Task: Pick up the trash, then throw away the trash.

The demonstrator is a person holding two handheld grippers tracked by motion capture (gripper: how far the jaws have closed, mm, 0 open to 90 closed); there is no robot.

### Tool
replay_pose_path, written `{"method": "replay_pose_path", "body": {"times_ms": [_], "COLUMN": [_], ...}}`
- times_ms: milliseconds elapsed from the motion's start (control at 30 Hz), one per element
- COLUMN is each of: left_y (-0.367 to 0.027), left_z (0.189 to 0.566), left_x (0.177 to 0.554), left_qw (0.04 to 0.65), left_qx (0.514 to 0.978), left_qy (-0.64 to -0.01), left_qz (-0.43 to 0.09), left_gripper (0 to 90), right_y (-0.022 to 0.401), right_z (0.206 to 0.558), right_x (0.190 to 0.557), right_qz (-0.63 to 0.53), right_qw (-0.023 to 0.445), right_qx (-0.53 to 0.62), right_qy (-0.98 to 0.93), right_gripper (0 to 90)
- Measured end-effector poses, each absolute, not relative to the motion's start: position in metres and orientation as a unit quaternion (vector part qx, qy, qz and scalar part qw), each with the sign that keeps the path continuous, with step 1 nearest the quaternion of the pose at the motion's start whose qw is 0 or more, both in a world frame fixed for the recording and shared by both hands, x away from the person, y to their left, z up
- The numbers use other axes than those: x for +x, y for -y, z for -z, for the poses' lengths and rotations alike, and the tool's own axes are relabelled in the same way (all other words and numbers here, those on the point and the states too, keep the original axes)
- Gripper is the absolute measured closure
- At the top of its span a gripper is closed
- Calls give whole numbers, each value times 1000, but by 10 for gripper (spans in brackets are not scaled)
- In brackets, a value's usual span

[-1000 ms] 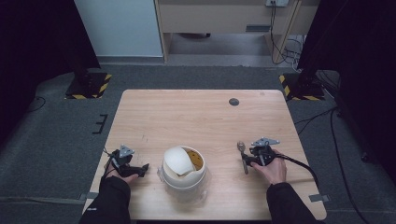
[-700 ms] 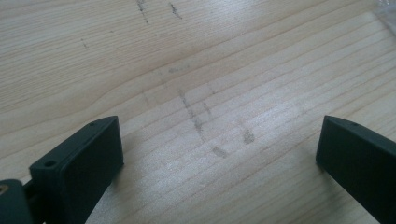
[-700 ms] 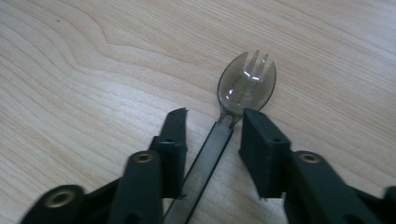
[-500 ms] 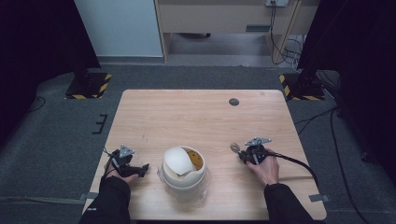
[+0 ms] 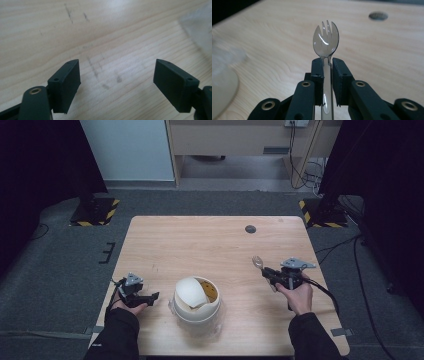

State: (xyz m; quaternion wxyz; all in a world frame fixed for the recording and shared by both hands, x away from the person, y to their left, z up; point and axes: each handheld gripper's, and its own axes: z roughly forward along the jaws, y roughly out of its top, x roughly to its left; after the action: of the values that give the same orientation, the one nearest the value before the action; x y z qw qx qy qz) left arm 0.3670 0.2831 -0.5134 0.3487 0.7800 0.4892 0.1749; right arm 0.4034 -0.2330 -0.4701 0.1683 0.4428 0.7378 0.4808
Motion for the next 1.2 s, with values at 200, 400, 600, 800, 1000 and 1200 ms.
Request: {"method": "replay_pose_path", "body": {"times_ms": [200,400,600,800,1000,1200], "left_y": [-279,-274,-272,-257,-224,-196], "left_z": [494,466,437,409,384,364], "left_x": [363,354,346,338,329,326], "left_qw": [412,477,539,583,613,651], "left_qx": [749,710,665,643,641,635], "left_qy": [-480,-457,-444,-412,-363,-328], "left_qz": [-196,-243,-266,-276,-287,-258], "left_gripper": [247,266,290,328,340,344], "right_y": [247,245,241,236,228,216], "right_z": [443,422,405,389,372,359], "right_x": [394,386,380,373,363,356], "right_qz": [-538,-578,-599,-624,-642,-656], "right_qw": [192,208,215,219,223,222], "right_qx": [426,397,377,348,318,292], "right_qy": [-702,-682,-673,-665,-662,-660], "right_gripper": [802,802,802,802,802,802]}}
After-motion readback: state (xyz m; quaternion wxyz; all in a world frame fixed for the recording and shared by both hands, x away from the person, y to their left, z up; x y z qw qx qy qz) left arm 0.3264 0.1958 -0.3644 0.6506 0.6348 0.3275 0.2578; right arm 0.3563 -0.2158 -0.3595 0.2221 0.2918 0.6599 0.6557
